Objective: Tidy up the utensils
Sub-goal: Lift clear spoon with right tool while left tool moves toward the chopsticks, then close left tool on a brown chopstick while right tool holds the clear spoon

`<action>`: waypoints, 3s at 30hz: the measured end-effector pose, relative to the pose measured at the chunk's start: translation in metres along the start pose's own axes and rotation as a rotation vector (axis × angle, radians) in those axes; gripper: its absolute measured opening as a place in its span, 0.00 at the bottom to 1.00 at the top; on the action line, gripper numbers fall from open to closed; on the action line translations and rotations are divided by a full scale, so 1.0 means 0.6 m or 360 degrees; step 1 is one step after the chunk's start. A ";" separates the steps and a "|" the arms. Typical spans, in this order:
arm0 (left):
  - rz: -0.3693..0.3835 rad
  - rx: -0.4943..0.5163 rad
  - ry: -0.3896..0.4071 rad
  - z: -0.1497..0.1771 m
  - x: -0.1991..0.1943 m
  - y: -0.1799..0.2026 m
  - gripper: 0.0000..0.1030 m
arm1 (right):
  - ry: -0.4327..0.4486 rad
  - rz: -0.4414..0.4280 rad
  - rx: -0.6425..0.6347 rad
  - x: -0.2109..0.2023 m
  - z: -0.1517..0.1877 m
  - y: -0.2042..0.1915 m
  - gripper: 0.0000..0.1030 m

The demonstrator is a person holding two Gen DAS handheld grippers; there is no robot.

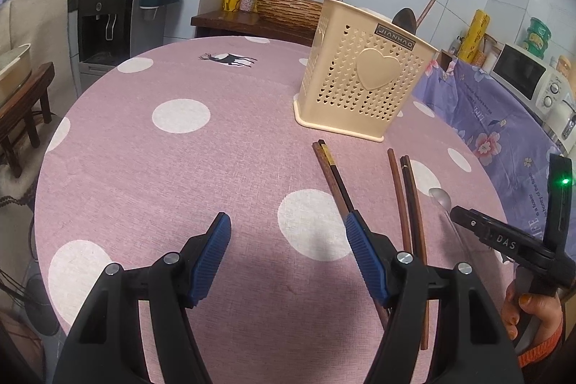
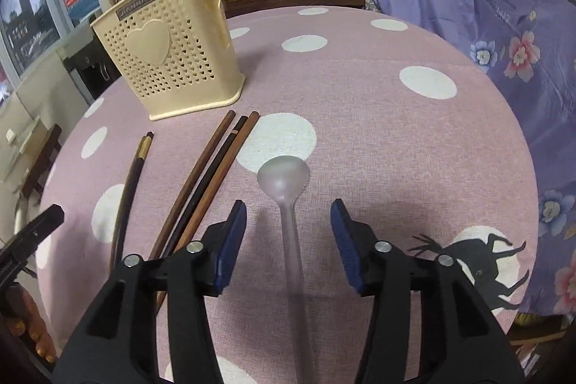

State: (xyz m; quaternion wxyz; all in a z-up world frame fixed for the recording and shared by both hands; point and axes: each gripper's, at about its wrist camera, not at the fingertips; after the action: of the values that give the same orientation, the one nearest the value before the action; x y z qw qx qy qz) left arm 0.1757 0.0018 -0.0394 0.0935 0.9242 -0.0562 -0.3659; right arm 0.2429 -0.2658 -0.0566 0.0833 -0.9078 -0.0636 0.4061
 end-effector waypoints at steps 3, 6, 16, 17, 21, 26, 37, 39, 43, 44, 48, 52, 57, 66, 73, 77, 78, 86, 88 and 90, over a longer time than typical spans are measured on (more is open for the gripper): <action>-0.0007 0.0009 -0.0011 0.001 0.001 0.000 0.65 | -0.0035 0.0045 -0.0073 0.012 -0.006 -0.010 0.48; -0.0015 0.0009 -0.0020 0.001 0.003 -0.001 0.65 | -0.0084 0.0070 -0.0124 0.030 -0.014 -0.016 0.48; -0.0024 0.0028 -0.0048 0.001 0.012 0.003 0.65 | -0.0134 0.0122 -0.0224 0.056 -0.035 -0.031 0.39; -0.0023 0.0035 -0.0056 0.000 0.014 0.004 0.65 | -0.0137 0.0118 -0.0229 0.057 -0.036 -0.032 0.36; -0.0007 0.0081 -0.0136 -0.009 0.035 0.019 0.65 | -0.0138 0.0112 -0.0227 0.057 -0.037 -0.033 0.36; -0.0040 0.0173 -0.0201 -0.018 0.069 0.051 0.64 | -0.0137 0.0109 -0.0227 0.057 -0.037 -0.033 0.36; -0.0173 0.0224 -0.0230 -0.010 0.079 0.048 0.61 | -0.0131 0.0097 -0.0219 0.056 -0.039 -0.029 0.36; -0.0205 0.0234 -0.0240 -0.012 0.079 0.041 0.61 | -0.0132 0.0100 -0.0213 0.056 -0.040 -0.029 0.36; -0.0180 0.0233 -0.0252 -0.021 0.081 0.045 0.61 | -0.0142 0.0089 -0.0213 0.057 -0.041 -0.031 0.41; -0.0174 0.0235 -0.0242 -0.025 0.080 0.048 0.61 | -0.0147 0.0083 -0.0200 0.056 -0.041 -0.030 0.41; -0.0186 0.0266 -0.0220 -0.038 0.085 0.061 0.61 | -0.0152 0.0092 -0.0207 0.050 -0.037 -0.028 0.45; -0.0235 0.0304 -0.0251 -0.032 0.099 0.066 0.61 | -0.0166 0.0107 -0.0248 0.047 -0.029 -0.032 0.46; -0.0222 0.0285 -0.0265 -0.029 0.101 0.063 0.60 | -0.0180 0.0123 -0.0272 0.047 -0.030 -0.035 0.46; -0.0287 0.0312 -0.0285 -0.055 0.133 0.070 0.52 | -0.0197 0.0121 -0.0227 0.050 -0.035 -0.032 0.46; -0.0301 0.0345 -0.0299 -0.070 0.151 0.092 0.25 | -0.0209 0.0129 -0.0228 0.059 -0.044 -0.036 0.46; -0.0305 0.0357 -0.0299 -0.074 0.156 0.102 0.13 | -0.0217 0.0115 -0.0235 0.059 -0.045 -0.037 0.40; -0.0308 0.0353 -0.0297 -0.074 0.158 0.103 0.12 | -0.0215 0.0111 -0.0239 0.060 -0.046 -0.039 0.37; -0.0305 0.0306 -0.0286 -0.080 0.163 0.100 0.08 | -0.0182 0.0063 -0.0229 0.058 -0.046 -0.036 0.35; -0.0292 0.0294 -0.0289 -0.082 0.165 0.099 0.08 | -0.0142 0.0030 -0.0213 0.049 -0.048 -0.033 0.35; -0.0272 0.0269 -0.0284 -0.087 0.162 0.094 0.08 | -0.0082 0.0004 -0.0201 0.033 -0.054 -0.033 0.35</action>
State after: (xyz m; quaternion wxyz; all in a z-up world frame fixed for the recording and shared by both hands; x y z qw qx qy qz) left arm 0.2800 -0.0631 -0.0548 -0.0215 0.8941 -0.0159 -0.4471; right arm 0.2792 -0.2462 -0.0461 0.0238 -0.9006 -0.0901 0.4246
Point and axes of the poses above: each gripper's, at about its wrist camera, not at the fingertips, and x roughly the way its jaws point, y to its right, z to its underside, and after that the axes turned 3 degrees about -z, right-handed
